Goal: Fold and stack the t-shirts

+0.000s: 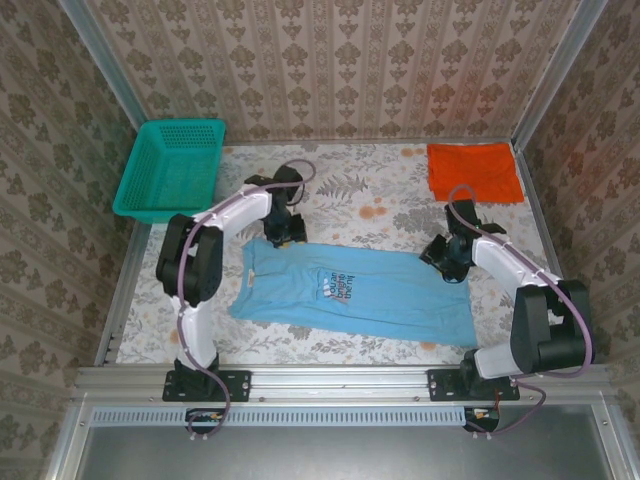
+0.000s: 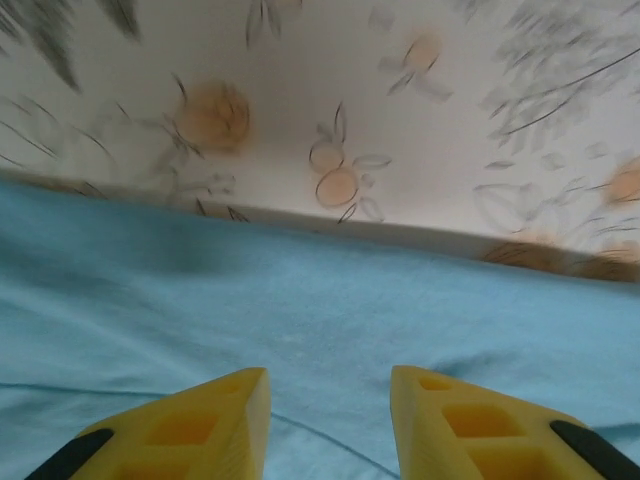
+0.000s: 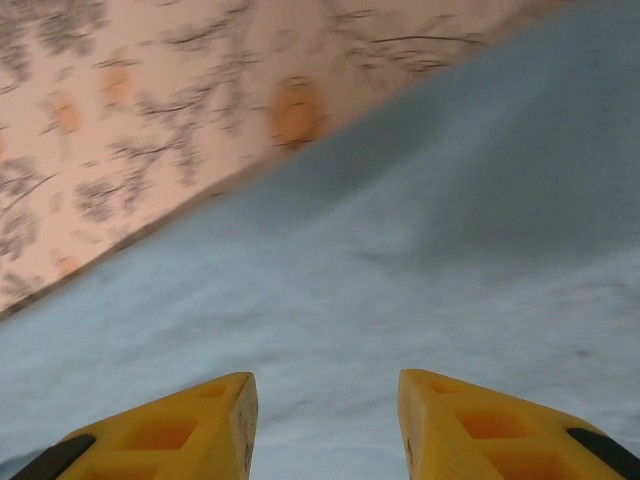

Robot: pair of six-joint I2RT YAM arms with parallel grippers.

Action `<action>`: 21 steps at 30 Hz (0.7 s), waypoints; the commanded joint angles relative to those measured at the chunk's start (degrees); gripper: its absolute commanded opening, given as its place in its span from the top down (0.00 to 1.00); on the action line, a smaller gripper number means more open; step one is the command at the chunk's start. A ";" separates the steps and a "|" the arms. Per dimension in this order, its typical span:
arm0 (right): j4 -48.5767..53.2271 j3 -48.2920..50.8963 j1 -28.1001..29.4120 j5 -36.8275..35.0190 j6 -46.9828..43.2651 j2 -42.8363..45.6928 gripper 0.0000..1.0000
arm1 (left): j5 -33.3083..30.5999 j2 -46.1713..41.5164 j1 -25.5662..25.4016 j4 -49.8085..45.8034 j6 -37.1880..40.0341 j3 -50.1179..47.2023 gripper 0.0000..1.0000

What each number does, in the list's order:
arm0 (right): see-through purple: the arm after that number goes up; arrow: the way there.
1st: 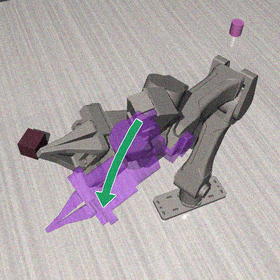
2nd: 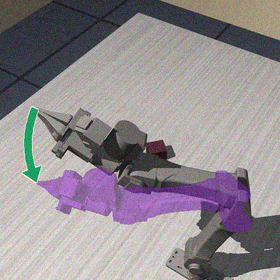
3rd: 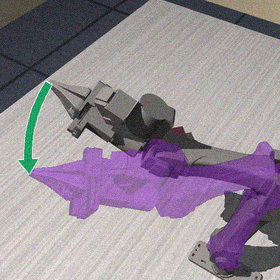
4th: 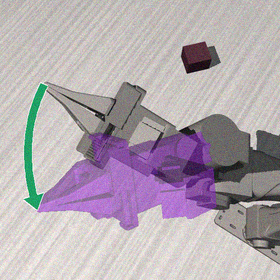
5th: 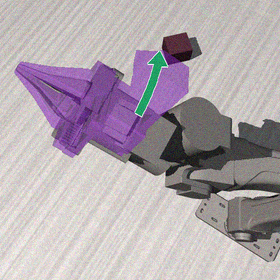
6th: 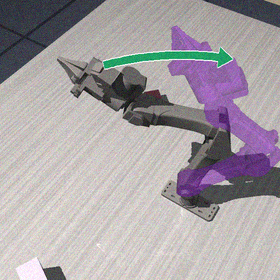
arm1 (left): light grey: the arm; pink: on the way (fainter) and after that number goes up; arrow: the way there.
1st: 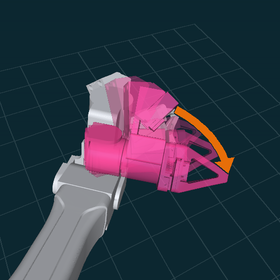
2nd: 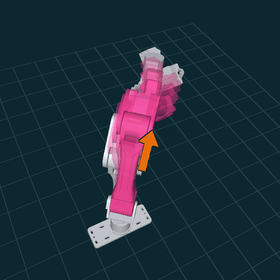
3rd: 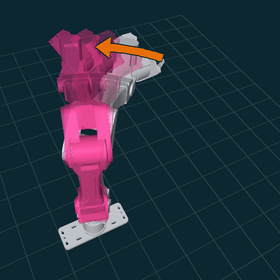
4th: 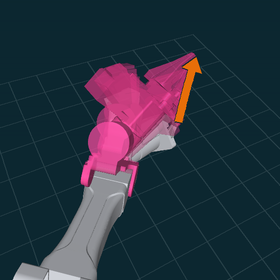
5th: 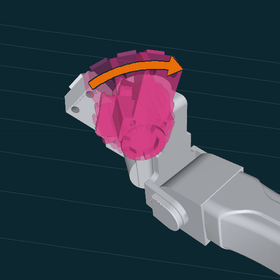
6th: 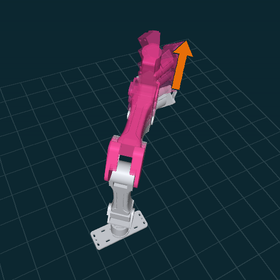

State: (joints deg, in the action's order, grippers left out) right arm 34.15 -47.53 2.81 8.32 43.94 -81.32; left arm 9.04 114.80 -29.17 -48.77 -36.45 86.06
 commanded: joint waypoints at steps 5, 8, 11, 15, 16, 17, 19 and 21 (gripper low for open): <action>2.64 3.24 -4.12 2.51 0.50 -2.72 0.58 | -2.33 10.96 -0.29 -1.43 -3.68 5.69 0.63; 1.49 4.87 -4.13 4.73 1.80 -1.87 0.58 | -3.74 16.70 -0.76 -3.47 -2.57 11.87 0.63; 1.96 6.67 -4.13 4.52 3.10 1.21 0.57 | -5.54 22.46 -0.81 -6.10 -0.52 20.68 0.63; 3.68 8.64 -3.95 4.17 3.23 10.52 0.50 | -5.30 31.21 -0.73 -7.95 3.01 36.92 0.61; 4.44 8.98 -3.82 4.06 2.47 13.35 0.48 | -4.76 33.49 -0.81 -7.99 3.71 41.48 0.60; 4.95 9.25 -3.78 4.29 1.57 15.35 0.48 | -4.30 35.46 -0.91 -8.06 4.00 45.66 0.59; 5.67 9.84 -3.53 5.53 -0.26 19.73 0.47 | -2.01 39.23 -1.22 -5.73 4.87 53.61 0.58; 7.12 9.91 -3.12 6.47 -1.66 22.70 0.47 | 0.92 41.50 -1.55 -0.44 4.77 58.52 0.56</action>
State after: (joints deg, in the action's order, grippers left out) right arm 37.17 -38.72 -0.89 12.51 44.93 -62.19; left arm 6.83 150.19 -30.09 -55.24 -34.09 140.20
